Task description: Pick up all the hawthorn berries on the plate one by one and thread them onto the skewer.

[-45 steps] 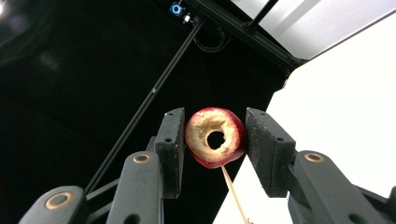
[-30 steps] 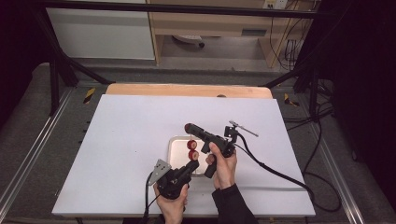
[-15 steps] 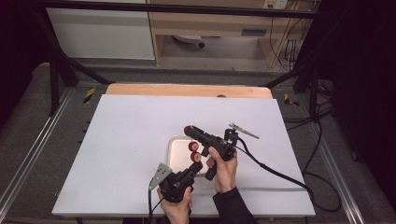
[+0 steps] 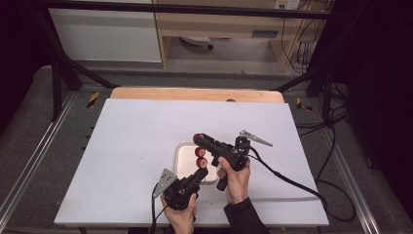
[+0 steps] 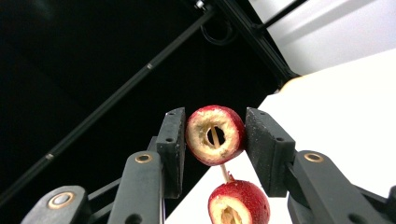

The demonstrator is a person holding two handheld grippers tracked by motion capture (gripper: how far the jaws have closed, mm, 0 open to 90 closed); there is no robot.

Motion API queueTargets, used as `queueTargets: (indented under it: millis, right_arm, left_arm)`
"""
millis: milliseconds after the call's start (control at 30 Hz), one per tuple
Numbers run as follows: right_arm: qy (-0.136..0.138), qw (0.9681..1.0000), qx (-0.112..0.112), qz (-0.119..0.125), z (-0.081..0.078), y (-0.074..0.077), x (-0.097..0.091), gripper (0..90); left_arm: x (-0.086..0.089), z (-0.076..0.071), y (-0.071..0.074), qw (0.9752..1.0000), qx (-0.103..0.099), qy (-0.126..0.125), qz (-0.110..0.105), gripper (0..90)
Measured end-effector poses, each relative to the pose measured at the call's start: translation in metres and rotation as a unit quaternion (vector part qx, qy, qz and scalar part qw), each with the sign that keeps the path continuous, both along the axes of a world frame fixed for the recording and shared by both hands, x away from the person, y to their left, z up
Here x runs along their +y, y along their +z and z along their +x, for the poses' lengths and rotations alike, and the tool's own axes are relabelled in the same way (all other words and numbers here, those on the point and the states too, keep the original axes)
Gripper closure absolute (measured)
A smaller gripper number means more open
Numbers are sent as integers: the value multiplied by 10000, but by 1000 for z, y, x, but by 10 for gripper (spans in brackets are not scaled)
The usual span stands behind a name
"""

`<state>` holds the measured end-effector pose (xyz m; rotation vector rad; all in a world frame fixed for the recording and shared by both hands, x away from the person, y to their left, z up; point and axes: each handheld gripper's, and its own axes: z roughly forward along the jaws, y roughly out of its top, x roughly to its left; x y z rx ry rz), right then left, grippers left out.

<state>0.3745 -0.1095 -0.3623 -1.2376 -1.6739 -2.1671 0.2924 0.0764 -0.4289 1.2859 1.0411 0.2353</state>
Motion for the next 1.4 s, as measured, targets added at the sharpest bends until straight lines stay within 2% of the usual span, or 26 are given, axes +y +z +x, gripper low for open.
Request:
queueTargets:
  millis: [200, 267, 333, 367, 400, 467, 567, 700, 800, 900, 1000, 1067, 1200, 1267, 1300, 1400]
  right_arm:
    - [15, 9998, 24, -206, -1, -2, 2, 600]
    - [124, 9996, 88, -241, 1, -3, 2, 597]
    - [61, 9991, -13, -418, 1, -1, 1, 590]
    - [48, 9988, -76, -476, 1, 1, -1, 555]
    - [27, 9985, -112, -542, 1, 2, -2, 460]
    - [-58, 9970, -207, -749, 3, 5, -6, 371]
    - [-177, 9916, -402, -1218, 3, 7, -12, 263]
    - [-202, 9793, -607, -1920, 4, 5, -18, 176]
    - [-159, 9682, -728, -2389, 5, 2, -23, 123]
    - [-60, 9554, -825, -2836, 7, -3, -32, 84]
    - [14, 9419, -796, -3262, 8, -11, -42, 62]
    - [33, 9358, -735, -3449, 8, -19, -50, 44]
    - [58, 9221, -642, -3815, 5, -34, -66, 27]
    - [61, 9176, -587, -3932, 3, -41, -72, 21]
    - [74, 9139, -568, -4019, 2, -44, -76, 17]
    - [38, 9062, -509, -4197, 0, -53, -87, 12]
  left_arm:
    - [-4, 0, -3, 9999, -55, -75, 133, 887]
    - [-5, 3, -4, 9997, 43, -210, 137, 886]
    - [-1, 6, -6, 9998, 83, -119, 146, 886]
    - [3, 7, -7, 9997, 136, -128, 185, 886]
    - [5, 8, -8, 9995, 198, -105, 204, 886]
    - [9, 9, -7, 9993, 192, -84, 311, 886]
    - [13, 10, -6, 9984, 177, -49, 541, 885]
    - [20, 12, -5, 9962, 208, 15, 846, 885]
    - [25, 14, -4, 9948, 249, -12, 990, 884]
    - [32, 18, -3, 9920, 299, -74, 1224, 884]
    - [40, 23, -1, 9888, 399, -137, 1434, 882]
    - [44, 27, 0, 9868, 440, -163, 1553, 881]
    - [50, 34, 2, 9799, 618, -318, 1871, 880]
    - [51, 38, 3, 9777, 670, -375, 1957, 880]
    - [51, 39, 5, 9761, 682, -418, 2022, 880]
    - [53, 43, 9, 9718, 733, -482, 2187, 879]
